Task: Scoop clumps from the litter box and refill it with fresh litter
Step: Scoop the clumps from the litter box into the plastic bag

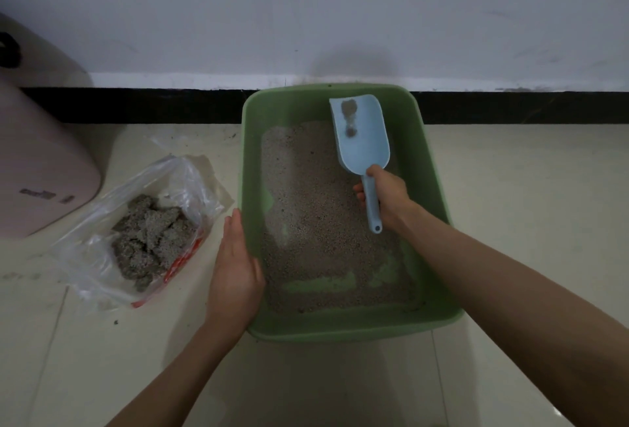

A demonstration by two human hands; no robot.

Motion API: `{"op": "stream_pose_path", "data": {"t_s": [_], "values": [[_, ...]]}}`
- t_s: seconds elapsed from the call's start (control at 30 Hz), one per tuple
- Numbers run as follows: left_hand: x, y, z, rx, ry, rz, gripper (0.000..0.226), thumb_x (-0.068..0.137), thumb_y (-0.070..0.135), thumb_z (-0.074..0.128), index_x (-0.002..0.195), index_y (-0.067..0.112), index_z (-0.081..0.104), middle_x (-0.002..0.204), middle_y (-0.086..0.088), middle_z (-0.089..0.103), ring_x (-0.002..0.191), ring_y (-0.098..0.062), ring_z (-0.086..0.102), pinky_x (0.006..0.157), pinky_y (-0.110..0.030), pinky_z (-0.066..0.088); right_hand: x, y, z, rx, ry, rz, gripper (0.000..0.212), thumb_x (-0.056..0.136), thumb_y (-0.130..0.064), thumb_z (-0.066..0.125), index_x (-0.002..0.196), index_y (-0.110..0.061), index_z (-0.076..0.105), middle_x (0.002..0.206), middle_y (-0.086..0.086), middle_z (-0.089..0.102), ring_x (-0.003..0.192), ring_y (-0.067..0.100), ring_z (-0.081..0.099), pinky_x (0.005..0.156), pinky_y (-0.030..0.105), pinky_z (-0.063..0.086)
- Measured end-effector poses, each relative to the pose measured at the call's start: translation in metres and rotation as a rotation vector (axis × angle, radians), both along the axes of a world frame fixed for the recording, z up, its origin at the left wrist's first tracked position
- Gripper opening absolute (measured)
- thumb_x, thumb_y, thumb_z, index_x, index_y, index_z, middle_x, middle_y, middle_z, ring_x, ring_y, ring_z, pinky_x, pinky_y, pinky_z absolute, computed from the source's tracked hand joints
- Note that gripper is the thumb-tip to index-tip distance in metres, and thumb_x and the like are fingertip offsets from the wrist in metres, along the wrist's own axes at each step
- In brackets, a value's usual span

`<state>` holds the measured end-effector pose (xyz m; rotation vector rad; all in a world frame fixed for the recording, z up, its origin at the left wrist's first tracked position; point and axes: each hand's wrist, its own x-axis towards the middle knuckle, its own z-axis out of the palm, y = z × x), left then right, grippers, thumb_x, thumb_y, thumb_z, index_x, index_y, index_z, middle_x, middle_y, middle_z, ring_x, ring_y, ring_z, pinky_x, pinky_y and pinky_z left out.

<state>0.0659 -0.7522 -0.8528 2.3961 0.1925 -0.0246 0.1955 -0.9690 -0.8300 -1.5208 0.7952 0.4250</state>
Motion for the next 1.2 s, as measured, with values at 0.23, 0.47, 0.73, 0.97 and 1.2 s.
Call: {"op": "stream_pose_path", "data": {"t_s": [0.23,0.47,0.73,0.97,1.2], "values": [[0.001,0.001,-0.001,-0.015,0.003,-0.003,0.075,0.084,-0.006,0.04,0.149,0.013,0.008,0.154,-0.011,0.021,0.14,-0.027,0.027,0.11,-0.048,0.03,-0.018,-0.007,0.007,-0.105,-0.051,0.199,0.018,0.096,-0.017,0.044,0.104,-0.004,0.053,0.074,0.009,0.058,0.061,0.016,0.052,0.056,0.021,0.047],[0.001,-0.001,0.004,0.01,0.028,0.002,0.072,0.088,0.0,0.038,0.15,0.014,0.005,0.157,-0.007,0.011,0.144,-0.019,0.013,0.117,-0.03,0.013,-0.025,0.003,0.043,-0.213,-0.094,0.533,0.02,0.095,-0.019,0.049,0.094,-0.003,0.059,0.069,0.008,0.054,0.056,0.015,0.047,0.053,0.024,0.039],[0.002,-0.002,0.007,0.005,0.092,0.031,0.073,0.087,0.002,0.04,0.149,0.013,0.004,0.156,-0.013,0.013,0.143,-0.026,0.016,0.117,-0.036,0.017,-0.013,0.07,0.1,-0.347,-0.212,1.026,0.03,0.094,-0.026,0.051,0.082,-0.003,0.066,0.063,0.007,0.059,0.051,0.016,0.048,0.051,0.025,0.042],[0.001,0.0,0.014,0.139,0.179,-0.027,0.068,0.095,0.006,0.031,0.146,0.007,-0.014,0.157,-0.011,-0.007,0.145,-0.02,0.003,0.116,-0.029,0.007,-0.013,0.182,0.132,-0.96,-0.482,1.575,0.036,0.097,-0.032,0.042,0.067,-0.012,0.043,0.064,-0.002,0.043,0.059,0.016,0.045,0.053,0.026,0.038],[0.002,0.004,0.015,0.124,0.186,-0.064,0.075,0.091,0.0,0.033,0.145,0.009,-0.018,0.157,-0.007,-0.009,0.145,-0.018,-0.005,0.119,-0.033,0.005,-0.016,0.217,0.137,-1.362,-0.707,1.689,0.023,0.099,-0.018,0.039,0.077,-0.012,0.037,0.066,-0.002,0.034,0.054,0.012,0.033,0.047,0.025,0.023]]}}
